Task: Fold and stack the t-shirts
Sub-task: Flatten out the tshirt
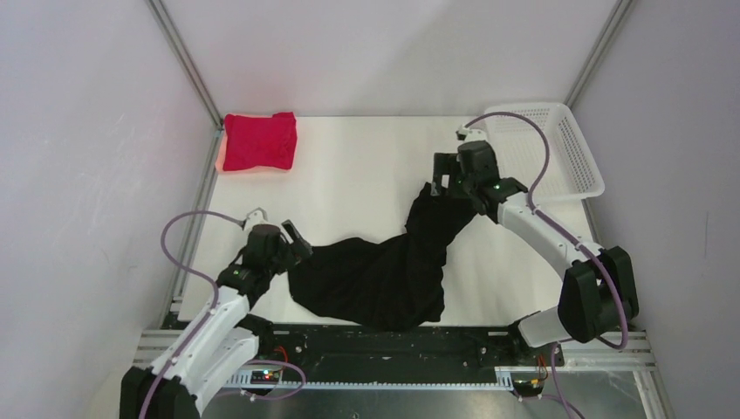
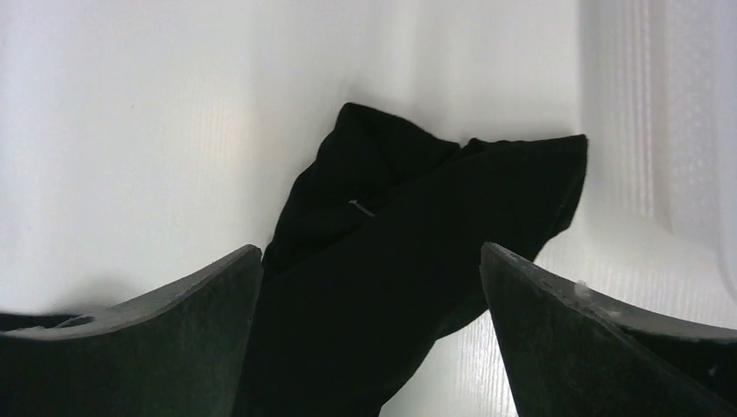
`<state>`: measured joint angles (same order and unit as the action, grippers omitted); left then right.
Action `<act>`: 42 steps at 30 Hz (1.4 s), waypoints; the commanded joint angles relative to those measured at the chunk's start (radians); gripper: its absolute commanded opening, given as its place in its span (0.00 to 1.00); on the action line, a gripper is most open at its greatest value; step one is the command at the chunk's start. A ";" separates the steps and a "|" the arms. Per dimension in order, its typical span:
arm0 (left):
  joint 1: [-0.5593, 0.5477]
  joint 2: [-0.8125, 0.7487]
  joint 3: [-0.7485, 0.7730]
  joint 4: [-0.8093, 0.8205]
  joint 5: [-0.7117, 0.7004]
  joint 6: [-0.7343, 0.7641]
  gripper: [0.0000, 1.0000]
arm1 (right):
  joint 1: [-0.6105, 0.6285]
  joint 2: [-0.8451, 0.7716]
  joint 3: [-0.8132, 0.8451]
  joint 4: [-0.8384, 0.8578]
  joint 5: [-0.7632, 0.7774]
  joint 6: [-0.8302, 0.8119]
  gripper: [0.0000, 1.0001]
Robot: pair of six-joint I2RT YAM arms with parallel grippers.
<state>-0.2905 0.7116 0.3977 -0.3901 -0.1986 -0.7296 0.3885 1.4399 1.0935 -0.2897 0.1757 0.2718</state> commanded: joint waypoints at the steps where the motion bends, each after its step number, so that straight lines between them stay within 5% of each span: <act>1: -0.003 0.106 -0.026 -0.013 -0.003 -0.080 0.99 | 0.079 0.014 0.022 -0.025 0.060 -0.080 1.00; 10: -0.009 0.397 0.052 0.056 0.049 -0.051 0.99 | 0.135 0.128 0.022 0.022 0.022 -0.067 1.00; 16: -0.098 0.579 0.120 0.108 0.081 -0.033 0.78 | 0.130 0.163 0.024 0.050 0.002 -0.058 1.00; 19: -0.173 0.674 0.171 0.114 0.061 -0.024 0.56 | 0.124 0.212 0.041 0.063 -0.027 -0.041 1.00; 22: -0.208 0.743 0.199 0.113 0.028 -0.023 0.07 | 0.122 0.278 0.095 0.065 -0.024 -0.034 1.00; 24: -0.217 0.750 0.204 0.114 -0.004 -0.026 0.01 | 0.117 0.336 0.144 0.058 0.001 -0.033 1.00; 30: -0.221 0.606 0.149 0.113 -0.108 -0.027 0.00 | 0.084 0.497 0.303 0.049 0.024 -0.065 1.00; 42: -0.222 0.434 0.091 0.117 -0.177 -0.043 0.00 | 0.063 0.650 0.385 -0.056 -0.077 -0.067 0.68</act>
<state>-0.5083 1.1999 0.4999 -0.2741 -0.3054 -0.7605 0.4454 2.0781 1.4540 -0.3016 0.1379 0.2073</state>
